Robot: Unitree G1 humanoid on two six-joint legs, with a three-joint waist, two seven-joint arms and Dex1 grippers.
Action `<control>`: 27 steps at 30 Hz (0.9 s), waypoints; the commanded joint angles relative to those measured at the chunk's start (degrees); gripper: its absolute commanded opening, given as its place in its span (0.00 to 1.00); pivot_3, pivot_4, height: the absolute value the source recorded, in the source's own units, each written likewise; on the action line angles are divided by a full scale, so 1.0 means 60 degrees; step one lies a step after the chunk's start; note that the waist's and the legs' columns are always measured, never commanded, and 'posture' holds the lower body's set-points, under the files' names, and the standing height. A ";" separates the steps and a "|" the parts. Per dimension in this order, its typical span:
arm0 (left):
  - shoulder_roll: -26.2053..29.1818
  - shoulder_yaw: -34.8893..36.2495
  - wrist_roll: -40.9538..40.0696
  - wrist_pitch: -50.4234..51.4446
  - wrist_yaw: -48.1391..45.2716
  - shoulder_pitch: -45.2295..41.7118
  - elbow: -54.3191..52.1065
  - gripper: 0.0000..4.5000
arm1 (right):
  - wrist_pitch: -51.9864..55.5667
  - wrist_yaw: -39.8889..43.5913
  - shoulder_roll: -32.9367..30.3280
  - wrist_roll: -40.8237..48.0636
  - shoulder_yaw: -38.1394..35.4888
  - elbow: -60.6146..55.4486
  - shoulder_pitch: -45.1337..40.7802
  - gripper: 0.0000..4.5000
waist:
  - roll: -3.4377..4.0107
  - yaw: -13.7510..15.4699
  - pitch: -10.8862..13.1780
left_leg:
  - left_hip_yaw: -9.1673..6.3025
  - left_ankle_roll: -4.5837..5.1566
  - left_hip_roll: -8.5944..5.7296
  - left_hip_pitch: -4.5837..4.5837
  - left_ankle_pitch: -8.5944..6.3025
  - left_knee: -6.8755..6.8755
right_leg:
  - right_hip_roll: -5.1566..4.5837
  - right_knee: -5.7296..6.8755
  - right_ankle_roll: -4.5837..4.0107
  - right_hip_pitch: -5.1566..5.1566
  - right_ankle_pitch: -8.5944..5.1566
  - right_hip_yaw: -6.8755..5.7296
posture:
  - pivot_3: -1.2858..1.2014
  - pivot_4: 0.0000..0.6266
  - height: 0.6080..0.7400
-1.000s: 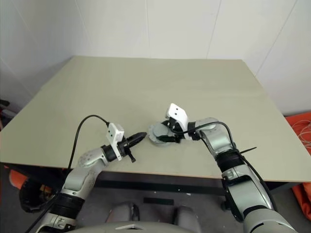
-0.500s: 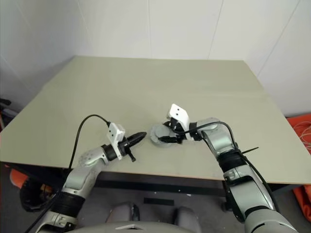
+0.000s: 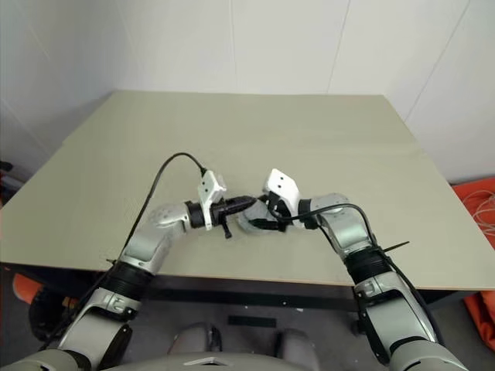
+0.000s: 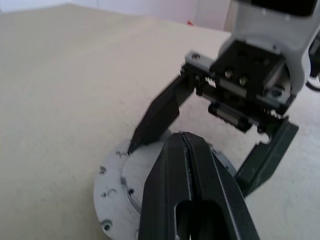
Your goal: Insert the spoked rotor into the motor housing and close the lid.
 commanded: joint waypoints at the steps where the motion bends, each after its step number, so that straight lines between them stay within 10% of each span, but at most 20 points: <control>1: 0.0208 -0.0155 0.0214 0.0285 -0.0358 -0.0457 0.0298 0.00 | 0.0329 -0.0183 -0.0112 -0.0421 0.0185 0.0355 0.0120 0.71 | 0.0000 0.0001 0.0000 | 0.0000 -0.0012 -0.0003 0.0000 0.0008 -0.0015 | 0.0000 -0.0002 0.0012 -0.0004 -0.0007 0.0000 | 0.52 0.00 1.00; 16: 0.0198 -0.0745 0.0674 0.0971 -0.0616 -0.0507 0.0096 0.00 | 0.0671 0.0149 -0.0162 -0.0253 0.0210 0.0031 0.0130 0.71 | 0.0001 0.0011 -0.0001 | 0.0000 -0.0026 -0.0004 0.0025 0.0017 -0.0042 | 0.0000 -0.0013 0.0016 0.0012 -0.0013 0.0000 | 0.52 0.00 1.00; 20: 0.0148 -0.0708 0.0629 0.1116 -0.0564 -0.0431 -0.0048 0.00 | 0.0714 0.0172 -0.0177 -0.0230 0.0130 -0.0001 0.0089 1.00 | 0.0001 0.0010 -0.0001 | 0.0001 -0.0025 -0.0006 0.0017 0.0016 -0.0053 | 0.0000 -0.0025 0.0014 0.0008 -0.0012 0.0000 | 0.52 0.00 1.00; 27: 0.0099 -0.0646 0.0617 0.1194 -0.0493 -0.0393 -0.0083 0.00 | 0.0676 -0.0039 -0.0206 -0.0148 -0.0196 -0.0023 -0.0097 1.00 | 0.0000 0.0008 0.0000 | 0.0001 -0.0026 -0.0008 0.0006 0.0016 -0.0070 | 0.0000 -0.0033 -0.0013 -0.0004 0.0000 -0.0002 | 0.52 0.00 1.00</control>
